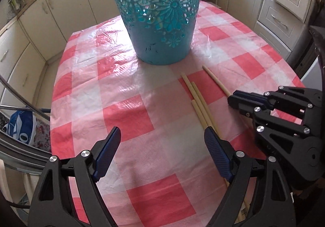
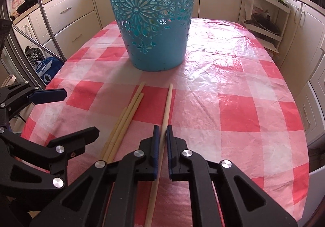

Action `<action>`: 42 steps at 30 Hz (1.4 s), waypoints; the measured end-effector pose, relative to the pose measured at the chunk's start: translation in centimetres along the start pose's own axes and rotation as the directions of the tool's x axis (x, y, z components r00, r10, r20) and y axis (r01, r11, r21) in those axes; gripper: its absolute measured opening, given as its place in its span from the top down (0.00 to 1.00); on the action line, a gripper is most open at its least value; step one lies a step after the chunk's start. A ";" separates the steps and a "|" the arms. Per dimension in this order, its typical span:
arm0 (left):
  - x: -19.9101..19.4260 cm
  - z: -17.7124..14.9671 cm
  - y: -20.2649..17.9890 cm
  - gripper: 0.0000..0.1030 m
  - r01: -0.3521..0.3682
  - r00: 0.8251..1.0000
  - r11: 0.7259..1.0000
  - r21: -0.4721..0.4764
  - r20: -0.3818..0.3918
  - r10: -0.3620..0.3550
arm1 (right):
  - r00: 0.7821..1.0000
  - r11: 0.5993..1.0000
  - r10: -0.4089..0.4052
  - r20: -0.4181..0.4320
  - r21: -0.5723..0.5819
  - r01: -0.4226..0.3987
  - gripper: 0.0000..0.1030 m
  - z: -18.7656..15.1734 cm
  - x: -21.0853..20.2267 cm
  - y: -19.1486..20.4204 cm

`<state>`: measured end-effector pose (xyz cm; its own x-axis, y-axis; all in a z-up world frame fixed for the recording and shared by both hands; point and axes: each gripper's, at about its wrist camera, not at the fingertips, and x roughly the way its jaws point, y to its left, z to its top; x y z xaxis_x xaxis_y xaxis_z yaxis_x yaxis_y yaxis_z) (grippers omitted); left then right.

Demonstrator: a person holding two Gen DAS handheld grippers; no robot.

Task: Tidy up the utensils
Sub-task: 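Move both tools back down to the remaining wooden chopsticks, then grasp a wooden chopstick with the left tool and lift it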

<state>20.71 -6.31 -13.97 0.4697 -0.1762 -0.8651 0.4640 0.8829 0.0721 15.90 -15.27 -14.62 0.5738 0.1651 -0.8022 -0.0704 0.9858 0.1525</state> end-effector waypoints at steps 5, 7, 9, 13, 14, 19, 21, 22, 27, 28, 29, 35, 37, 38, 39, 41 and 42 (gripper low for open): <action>1.2 -0.5 -0.3 0.22 0.015 0.999 1.000 0.009 -0.037 -0.015 | 1.000 1.000 -0.009 0.001 -0.017 0.009 0.93 -0.2 -0.2 -0.4; 1.2 -0.7 -0.3 0.22 0.016 0.999 1.000 0.010 -0.033 -0.016 | 1.000 1.000 -0.013 0.003 -0.022 0.013 0.93 -0.3 -0.3 -0.5; 1.3 -0.6 -0.3 0.22 0.019 0.999 1.000 0.009 -0.034 -0.019 | 1.000 1.000 -0.011 0.002 -0.020 0.011 0.93 -0.4 -0.3 -0.7; 1.5 -0.5 -0.1 0.20 0.025 0.999 1.000 -0.001 -0.034 -0.025 | 1.000 1.000 -0.008 0.000 -0.010 0.008 0.93 -0.4 -0.5 -1.3; 1.6 -0.5 0.0 0.20 0.028 0.999 1.000 -0.006 -0.035 -0.028 | 1.000 1.000 -0.008 0.001 -0.007 0.008 0.93 -0.5 -0.5 -1.5; 1.7 -0.3 0.2 0.20 0.055 0.997 0.998 -0.032 -0.050 -0.056 | 1.000 1.000 -0.004 0.004 0.012 0.004 0.93 -0.5 -0.6 -2.1; 1.6 -0.1 0.4 0.20 0.083 0.995 0.996 -0.046 -0.055 -0.085 | 1.000 1.000 -0.002 0.004 0.021 0.002 0.93 -0.6 -0.6 -2.4; 1.4 -0.1 0.6 0.20 0.106 0.993 0.992 -0.067 -0.053 -0.110 | 1.000 1.000 0.001 0.004 0.029 -0.001 0.93 -0.6 -0.7 -2.6; 1.4 0.0 0.6 0.20 0.135 0.989 0.987 -0.086 -0.051 -0.140 | 1.000 0.999 0.014 0.003 0.052 -0.014 0.93 -0.6 -0.7 -3.1; 1.4 -0.1 0.3 0.20 0.128 0.990 0.989 -0.073 -0.051 -0.132 | 1.000 0.998 0.015 0.003 0.054 -0.015 0.93 -0.6 -0.7 -3.2; 1.4 -0.1 0.0 0.20 0.118 0.991 0.991 -0.056 -0.052 -0.121 | 1.000 0.998 0.017 0.003 0.056 -0.017 0.93 -0.6 -0.7 -3.2; 1.4 0.0 -0.4 0.18 0.107 0.993 0.993 -0.044 -0.052 -0.109 | 1.000 0.998 0.024 0.006 0.061 -0.024 0.93 -0.6 -0.7 -3.5; 1.5 0.1 -0.5 0.18 0.090 0.994 0.995 -0.044 -0.057 -0.092 | 1.000 0.998 0.024 0.006 0.062 -0.024 0.93 -0.5 -0.7 -3.6; 1.7 0.1 -0.9 0.18 0.061 0.996 0.998 -0.024 -0.061 -0.063 | 1.000 0.998 0.024 0.007 0.062 -0.024 0.93 -0.5 -0.7 -3.6; 1.6 0.0 -1.2 0.18 0.045 0.998 0.999 -0.014 -0.050 -0.046 | 1.000 0.998 0.022 0.006 0.064 -0.023 0.92 -0.5 -0.7 -3.6; 1.7 0.1 -1.2 0.19 0.046 0.997 0.998 -0.031 -0.055 -0.048 | 1.000 0.998 0.021 0.008 0.067 -0.021 0.91 -0.5 -0.7 -3.7; 1.7 0.2 -1.2 0.21 0.049 0.997 0.998 -0.028 -0.053 -0.050 | 1.000 0.997 0.020 0.009 0.068 -0.020 0.91 -0.5 -0.7 -3.7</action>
<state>21.06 -7.74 -15.43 0.4051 -0.1970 -0.8928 0.4649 0.8852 0.0156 15.34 -19.02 -14.90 0.5800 0.1842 -0.7935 -0.0263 0.9778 0.2078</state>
